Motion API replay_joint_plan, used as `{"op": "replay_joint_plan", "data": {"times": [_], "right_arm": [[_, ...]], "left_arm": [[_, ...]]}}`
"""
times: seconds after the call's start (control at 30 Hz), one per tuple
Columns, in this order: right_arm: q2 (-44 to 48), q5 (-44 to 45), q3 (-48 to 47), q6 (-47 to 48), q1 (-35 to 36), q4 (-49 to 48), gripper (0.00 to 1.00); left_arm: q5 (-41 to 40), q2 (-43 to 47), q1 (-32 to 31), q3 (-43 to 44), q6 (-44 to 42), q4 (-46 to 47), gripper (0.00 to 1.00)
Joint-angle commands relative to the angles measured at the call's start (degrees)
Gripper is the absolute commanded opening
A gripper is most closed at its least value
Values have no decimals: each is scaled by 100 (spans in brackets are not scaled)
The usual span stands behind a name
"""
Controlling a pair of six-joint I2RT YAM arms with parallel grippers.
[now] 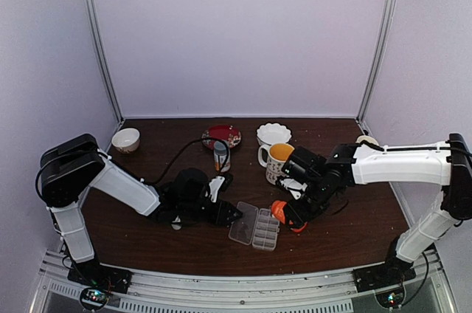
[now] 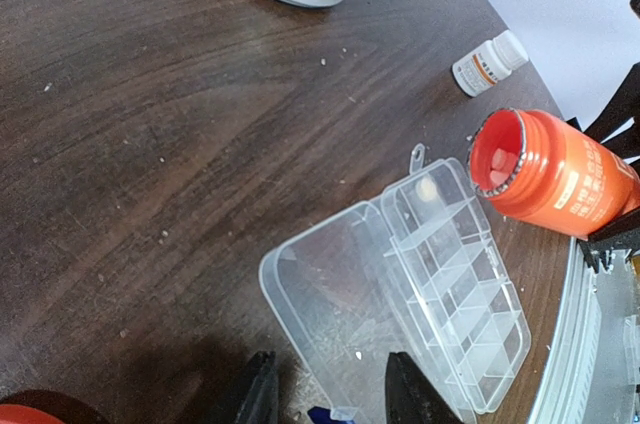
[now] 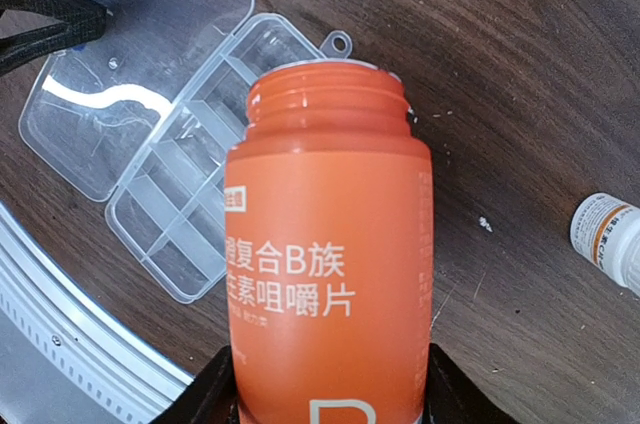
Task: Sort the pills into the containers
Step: Pour the pill into the compartment of the pill container.
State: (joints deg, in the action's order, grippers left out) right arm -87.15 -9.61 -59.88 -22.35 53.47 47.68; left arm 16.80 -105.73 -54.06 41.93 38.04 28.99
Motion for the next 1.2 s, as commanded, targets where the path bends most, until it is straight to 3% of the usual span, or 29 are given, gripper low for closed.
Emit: {"op": "replay_joint_plan", "data": {"times": [0.0, 0.13, 0.23, 0.37, 0.47, 0.6, 0.7, 0.83, 0.93, 1.1, 1.17], "right_arm": [[-275, 148, -271, 127, -12, 394, 0], [35, -169, -47, -15, -21, -192, 0], [-372, 172, -462, 155, 5, 547, 0], [-48, 86, -230, 54, -8, 93, 0], [-416, 289, -541, 176, 6, 702, 0], [-146, 62, -281, 76, 14, 143, 0], [-477, 318, -582, 165, 62, 670, 0], [-89, 164, -301, 29, 49, 116, 0], [-486, 421, -625, 141, 85, 790, 0], [-262, 269, -428, 74, 76, 382, 0], [-582, 364, -722, 196, 87, 863, 0]], "left_arm": [[14, 0, -24, -18, 17, 238, 40], [23, 0, -25, -26, 17, 245, 40], [24, 1, -19, -29, 17, 247, 40], [25, 0, -25, -33, 18, 247, 40], [25, -8, -24, -20, 14, 243, 40], [22, -8, -24, -23, 15, 247, 40], [25, -8, -22, -32, 16, 247, 40], [25, -9, -25, -34, 27, 247, 40], [16, -9, -25, -19, 18, 239, 40], [24, -17, -22, -21, 24, 240, 40], [25, -17, -20, -15, 25, 238, 40]]}}
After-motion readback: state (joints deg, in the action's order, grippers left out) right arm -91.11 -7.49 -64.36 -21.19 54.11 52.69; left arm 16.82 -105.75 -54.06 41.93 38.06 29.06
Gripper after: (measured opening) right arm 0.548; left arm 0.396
